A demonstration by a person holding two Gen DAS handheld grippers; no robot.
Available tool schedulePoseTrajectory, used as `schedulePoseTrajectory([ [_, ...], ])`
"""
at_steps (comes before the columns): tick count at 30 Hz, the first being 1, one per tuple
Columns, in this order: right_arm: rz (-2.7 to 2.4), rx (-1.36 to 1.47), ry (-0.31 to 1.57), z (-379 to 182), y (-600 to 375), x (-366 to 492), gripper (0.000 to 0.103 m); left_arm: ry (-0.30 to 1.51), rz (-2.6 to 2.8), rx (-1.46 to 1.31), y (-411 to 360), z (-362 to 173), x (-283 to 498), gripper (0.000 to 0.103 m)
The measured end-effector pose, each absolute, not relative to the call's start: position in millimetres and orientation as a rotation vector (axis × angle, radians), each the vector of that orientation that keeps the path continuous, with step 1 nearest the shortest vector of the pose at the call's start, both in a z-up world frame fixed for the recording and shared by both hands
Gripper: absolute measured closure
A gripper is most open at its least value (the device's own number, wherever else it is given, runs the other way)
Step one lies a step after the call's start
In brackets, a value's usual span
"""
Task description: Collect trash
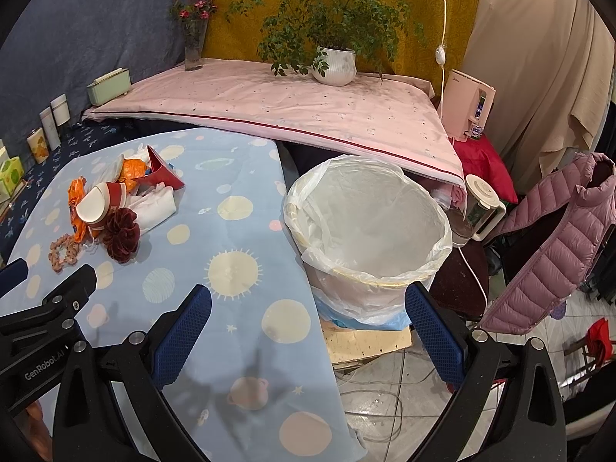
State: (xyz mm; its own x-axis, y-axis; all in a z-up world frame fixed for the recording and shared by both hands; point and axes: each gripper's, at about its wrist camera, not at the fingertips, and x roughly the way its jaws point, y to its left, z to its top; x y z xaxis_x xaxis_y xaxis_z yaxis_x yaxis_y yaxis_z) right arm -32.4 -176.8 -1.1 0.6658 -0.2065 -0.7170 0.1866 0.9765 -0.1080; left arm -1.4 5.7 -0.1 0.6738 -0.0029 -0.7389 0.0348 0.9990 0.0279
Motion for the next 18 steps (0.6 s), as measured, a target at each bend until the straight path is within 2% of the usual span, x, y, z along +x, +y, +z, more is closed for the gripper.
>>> schedulePoseTrajectory([
  [18,-0.216,-0.033,0.812,8,-178,-32,0.007,0.837,-0.007,0.033,9,4,-3,0.008],
])
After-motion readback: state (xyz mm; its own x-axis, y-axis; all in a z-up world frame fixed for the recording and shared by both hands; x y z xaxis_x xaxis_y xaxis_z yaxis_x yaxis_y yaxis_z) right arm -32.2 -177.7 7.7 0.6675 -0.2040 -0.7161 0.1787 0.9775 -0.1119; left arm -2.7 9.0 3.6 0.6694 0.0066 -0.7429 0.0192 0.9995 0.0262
